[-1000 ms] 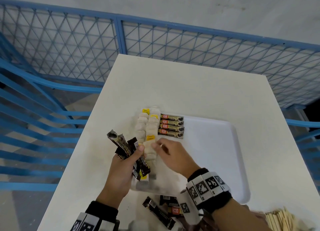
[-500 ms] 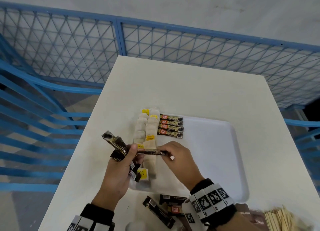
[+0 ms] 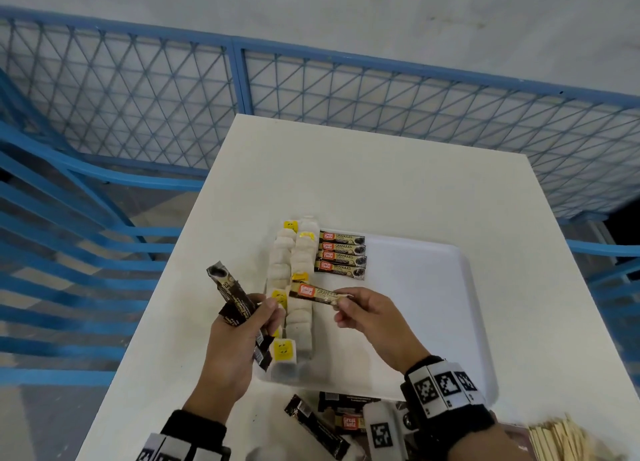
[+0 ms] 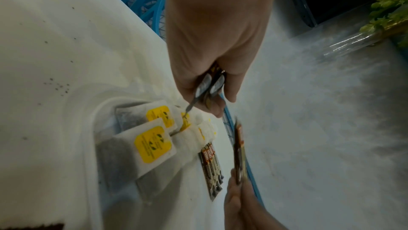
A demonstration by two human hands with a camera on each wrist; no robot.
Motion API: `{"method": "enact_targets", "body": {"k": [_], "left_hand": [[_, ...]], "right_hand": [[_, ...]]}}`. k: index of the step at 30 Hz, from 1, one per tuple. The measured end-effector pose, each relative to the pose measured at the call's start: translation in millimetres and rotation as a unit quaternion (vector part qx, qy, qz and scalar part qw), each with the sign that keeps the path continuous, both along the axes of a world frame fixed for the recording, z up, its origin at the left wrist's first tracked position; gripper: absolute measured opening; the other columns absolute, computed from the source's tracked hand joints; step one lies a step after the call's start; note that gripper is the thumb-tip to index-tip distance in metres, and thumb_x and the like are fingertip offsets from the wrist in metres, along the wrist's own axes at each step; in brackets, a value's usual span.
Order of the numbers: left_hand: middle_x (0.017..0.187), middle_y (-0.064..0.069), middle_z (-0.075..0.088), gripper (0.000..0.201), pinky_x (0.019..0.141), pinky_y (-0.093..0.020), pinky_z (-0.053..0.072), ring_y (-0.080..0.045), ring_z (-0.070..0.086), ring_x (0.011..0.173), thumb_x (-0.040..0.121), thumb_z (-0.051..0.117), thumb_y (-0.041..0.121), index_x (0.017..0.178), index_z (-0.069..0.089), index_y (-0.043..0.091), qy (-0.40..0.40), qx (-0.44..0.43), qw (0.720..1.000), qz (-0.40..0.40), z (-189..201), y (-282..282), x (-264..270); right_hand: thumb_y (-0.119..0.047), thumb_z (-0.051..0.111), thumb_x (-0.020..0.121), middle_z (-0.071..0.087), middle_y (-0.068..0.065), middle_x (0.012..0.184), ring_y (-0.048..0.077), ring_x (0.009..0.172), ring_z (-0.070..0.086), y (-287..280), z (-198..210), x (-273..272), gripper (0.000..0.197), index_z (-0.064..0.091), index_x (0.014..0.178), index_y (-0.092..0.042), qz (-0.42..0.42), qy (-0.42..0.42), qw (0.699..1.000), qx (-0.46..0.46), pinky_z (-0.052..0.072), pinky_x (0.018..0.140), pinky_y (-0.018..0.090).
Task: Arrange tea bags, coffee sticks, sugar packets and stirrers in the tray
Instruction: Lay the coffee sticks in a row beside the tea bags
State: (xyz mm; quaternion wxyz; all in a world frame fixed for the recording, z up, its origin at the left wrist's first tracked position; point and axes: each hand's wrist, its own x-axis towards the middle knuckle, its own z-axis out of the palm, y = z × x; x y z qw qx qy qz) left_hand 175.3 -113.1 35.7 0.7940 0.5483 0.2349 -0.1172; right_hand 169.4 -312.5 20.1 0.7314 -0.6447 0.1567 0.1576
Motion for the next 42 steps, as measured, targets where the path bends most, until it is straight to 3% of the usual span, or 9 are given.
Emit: {"method": "enact_targets", "body": {"k": [3, 7, 13, 21, 27, 29, 35, 38, 42], "left_hand": [[0.069, -0.012, 0.06, 0.006, 0.062, -0.027, 0.052, -0.018, 0.054, 0.061, 0.084, 0.062, 0.01, 0.086, 0.059, 0.006, 0.016, -0.004, 1.0, -0.008, -5.2, 10.0, -1.2], [0.061, -0.002, 0.06, 0.024, 0.053, -0.02, 0.052, -0.009, 0.056, 0.053, 0.08, 0.065, 0.017, 0.101, 0.057, 0.009, 0.032, -0.012, 0.999, 0.0, -11.3, 15.2, -2.2], [0.065, 0.0, 0.053, 0.036, 0.061, -0.025, 0.046, -0.01, 0.049, 0.057, 0.069, 0.067, 0.029, 0.099, 0.059, 0.011, 0.035, -0.004, 0.999, -0.015, -6.2, 7.8, -5.0], [0.063, -0.003, 0.063, 0.007, 0.048, -0.021, 0.05, -0.011, 0.056, 0.051, 0.089, 0.057, 0.009, 0.094, 0.061, 0.006, 0.062, -0.053, 0.997, 0.006, -6.2, 8.2, -1.7], [0.069, -0.009, 0.065, 0.011, 0.056, -0.026, 0.052, -0.017, 0.06, 0.058, 0.091, 0.052, 0.006, 0.089, 0.062, 0.008, 0.054, -0.078, 0.995, -0.011, -2.9, 4.9, -2.7], [0.076, -0.013, 0.067, 0.011, 0.065, -0.03, 0.052, -0.019, 0.061, 0.063, 0.091, 0.053, 0.006, 0.088, 0.063, 0.004, 0.047, -0.072, 0.996, -0.025, -2.7, 3.2, -3.6], [0.091, -0.014, 0.073, 0.022, 0.067, -0.028, 0.059, -0.022, 0.071, 0.08, 0.088, 0.056, 0.006, 0.106, 0.061, -0.005, 0.044, -0.07, 0.995, -0.06, -1.3, -5.7, -7.2], [0.091, -0.015, 0.072, 0.023, 0.074, -0.032, 0.059, -0.025, 0.069, 0.084, 0.086, 0.059, 0.009, 0.104, 0.062, -0.004, 0.043, -0.056, 0.994, -0.081, 2.4, -12.2, -7.4], [0.089, -0.016, 0.072, 0.031, 0.069, -0.035, 0.058, -0.029, 0.066, 0.083, 0.077, 0.064, 0.02, 0.101, 0.063, 0.0, 0.031, -0.031, 0.994, -0.103, 7.8, -18.8, -8.3]], "right_hand": [[0.0, 0.046, 0.094, 0.064, 0.009, 0.084, 0.015, 0.07, 0.062, -15.3, -11.5, 6.6, 0.019, 0.061, 0.107, -0.002, -0.027, 0.017, 0.998, -0.047, 0.054, 0.066, 0.02], [0.0, 0.057, 0.089, 0.065, 0.014, 0.081, 0.018, 0.063, 0.059, -29.8, -26.3, 20.6, 0.017, 0.057, 0.105, 0.006, -0.098, 0.045, 0.99, -0.093, 0.052, 0.056, 0.019], [-0.006, 0.064, 0.086, 0.067, 0.012, 0.078, 0.015, 0.059, 0.059, -29.0, -37.7, 37.1, 0.007, 0.057, 0.083, -0.007, -0.123, 0.062, 0.979, -0.151, 0.052, 0.054, 0.019], [-0.019, 0.068, 0.084, 0.063, 0.005, 0.068, 0.012, 0.053, 0.053, -25.1, -40.8, 45.1, 0.019, 0.054, 0.086, -0.008, -0.118, 0.056, 0.953, -0.272, 0.045, 0.049, 0.019], [-0.025, 0.069, 0.083, 0.062, 0.008, 0.082, 0.022, 0.078, 0.058, -29.1, -43.8, 45.0, 0.024, 0.049, 0.087, -0.012, -0.102, 0.061, 0.938, -0.326, 0.041, 0.058, 0.019], [-0.025, 0.067, 0.085, 0.061, 0.008, 0.083, 0.021, 0.079, 0.058, -28.8, -42.3, 43.6, 0.025, 0.048, 0.091, -0.011, -0.098, 0.059, 0.938, -0.328, 0.039, 0.056, 0.018], [-0.027, 0.063, 0.088, 0.064, 0.006, 0.078, 0.007, 0.064, 0.057, -14.4, -21.9, 33.3, 0.017, 0.056, 0.088, -0.011, -0.078, 0.002, 0.945, -0.319, 0.038, 0.05, 0.009], [-0.03, 0.059, 0.09, 0.065, -0.001, 0.074, -0.007, 0.053, 0.054, 1.3, -0.8, 21.5, 0.015, 0.058, 0.084, -0.016, 0.011, -0.039, 0.957, -0.289, 0.039, 0.056, 0.008], [-0.025, 0.063, 0.087, 0.064, -0.003, 0.075, -0.004, 0.055, 0.051, 20.3, 23.1, -0.3, 0.012, 0.056, 0.083, -0.016, 0.122, -0.055, 0.98, -0.151, 0.04, 0.054, 0.01]]}}
